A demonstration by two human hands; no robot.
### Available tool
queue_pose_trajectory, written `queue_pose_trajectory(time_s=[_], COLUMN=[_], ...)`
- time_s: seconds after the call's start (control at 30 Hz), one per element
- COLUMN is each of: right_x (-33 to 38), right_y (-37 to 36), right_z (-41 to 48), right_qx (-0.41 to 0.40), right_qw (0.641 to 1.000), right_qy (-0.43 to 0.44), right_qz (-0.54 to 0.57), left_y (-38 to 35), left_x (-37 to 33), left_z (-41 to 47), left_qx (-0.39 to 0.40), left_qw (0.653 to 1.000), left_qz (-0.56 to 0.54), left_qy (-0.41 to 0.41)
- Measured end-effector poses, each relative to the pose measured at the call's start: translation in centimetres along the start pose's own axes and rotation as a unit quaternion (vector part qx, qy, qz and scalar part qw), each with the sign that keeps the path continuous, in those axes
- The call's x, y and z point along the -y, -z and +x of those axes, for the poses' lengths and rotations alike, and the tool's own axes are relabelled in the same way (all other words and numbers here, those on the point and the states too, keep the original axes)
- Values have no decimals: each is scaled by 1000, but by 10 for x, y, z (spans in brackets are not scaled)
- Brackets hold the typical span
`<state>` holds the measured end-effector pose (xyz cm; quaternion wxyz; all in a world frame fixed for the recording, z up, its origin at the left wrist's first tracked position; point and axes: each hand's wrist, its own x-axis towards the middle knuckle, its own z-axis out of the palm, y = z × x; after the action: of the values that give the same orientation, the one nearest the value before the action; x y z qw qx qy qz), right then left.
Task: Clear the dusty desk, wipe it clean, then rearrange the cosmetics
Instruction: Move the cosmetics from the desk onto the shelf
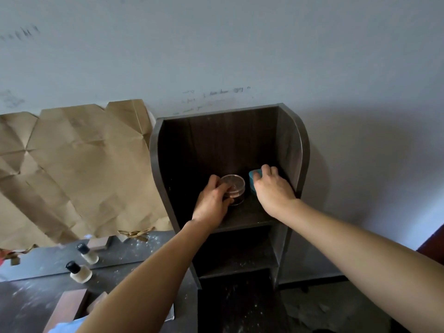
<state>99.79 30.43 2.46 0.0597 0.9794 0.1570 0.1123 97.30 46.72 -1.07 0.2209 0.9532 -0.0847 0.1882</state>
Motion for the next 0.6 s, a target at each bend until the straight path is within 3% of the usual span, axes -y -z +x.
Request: queue_pose_trajectory(time_s=[0.13, 0.4, 0.6], right_x=[0, 25, 130], right_y=[-6, -11, -13], right_z=[-6, -54, -93], right_qx=[-15, -194, -213], right_qw=[1000, 965, 939], right_qy=[3, 98, 153], right_qz=[26, 149, 223], left_y=[-1, 38, 86], left_x=[1, 22, 111], left_z=[-8, -91, -208], left_qx=[5, -64, -9], left_qw=[1000, 995, 996], left_qz=[5, 30, 85], left_qy=[-3, -66, 16])
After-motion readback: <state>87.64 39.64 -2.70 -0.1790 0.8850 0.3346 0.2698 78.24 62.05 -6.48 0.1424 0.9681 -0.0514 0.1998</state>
